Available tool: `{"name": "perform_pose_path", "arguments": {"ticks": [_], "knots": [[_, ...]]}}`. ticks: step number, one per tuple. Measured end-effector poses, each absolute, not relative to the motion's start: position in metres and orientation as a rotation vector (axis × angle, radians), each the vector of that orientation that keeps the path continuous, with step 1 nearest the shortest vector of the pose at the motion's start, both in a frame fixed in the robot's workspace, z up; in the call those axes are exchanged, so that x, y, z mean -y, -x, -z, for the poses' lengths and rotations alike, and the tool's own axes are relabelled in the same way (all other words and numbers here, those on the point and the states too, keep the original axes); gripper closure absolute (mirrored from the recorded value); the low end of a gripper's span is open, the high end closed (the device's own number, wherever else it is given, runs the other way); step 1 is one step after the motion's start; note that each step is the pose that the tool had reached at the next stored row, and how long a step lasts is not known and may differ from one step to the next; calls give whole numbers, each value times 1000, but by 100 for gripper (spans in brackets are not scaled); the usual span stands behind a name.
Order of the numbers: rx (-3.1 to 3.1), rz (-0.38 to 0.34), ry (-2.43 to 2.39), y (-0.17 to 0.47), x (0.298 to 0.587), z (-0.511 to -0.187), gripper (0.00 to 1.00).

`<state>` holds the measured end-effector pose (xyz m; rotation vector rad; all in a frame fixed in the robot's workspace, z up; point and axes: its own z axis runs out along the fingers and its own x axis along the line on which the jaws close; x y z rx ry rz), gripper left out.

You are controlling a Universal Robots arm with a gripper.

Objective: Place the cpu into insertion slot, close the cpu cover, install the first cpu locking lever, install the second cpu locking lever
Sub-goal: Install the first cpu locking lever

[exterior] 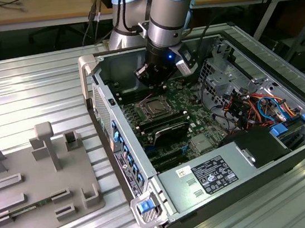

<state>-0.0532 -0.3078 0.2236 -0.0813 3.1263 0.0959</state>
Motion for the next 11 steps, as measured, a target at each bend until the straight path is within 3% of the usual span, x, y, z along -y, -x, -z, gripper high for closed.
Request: {"name": "perform_pose_path", "arguments": {"ticks": [11], "knots": [[-3126,-96,81,48,308,-215,89]]}}
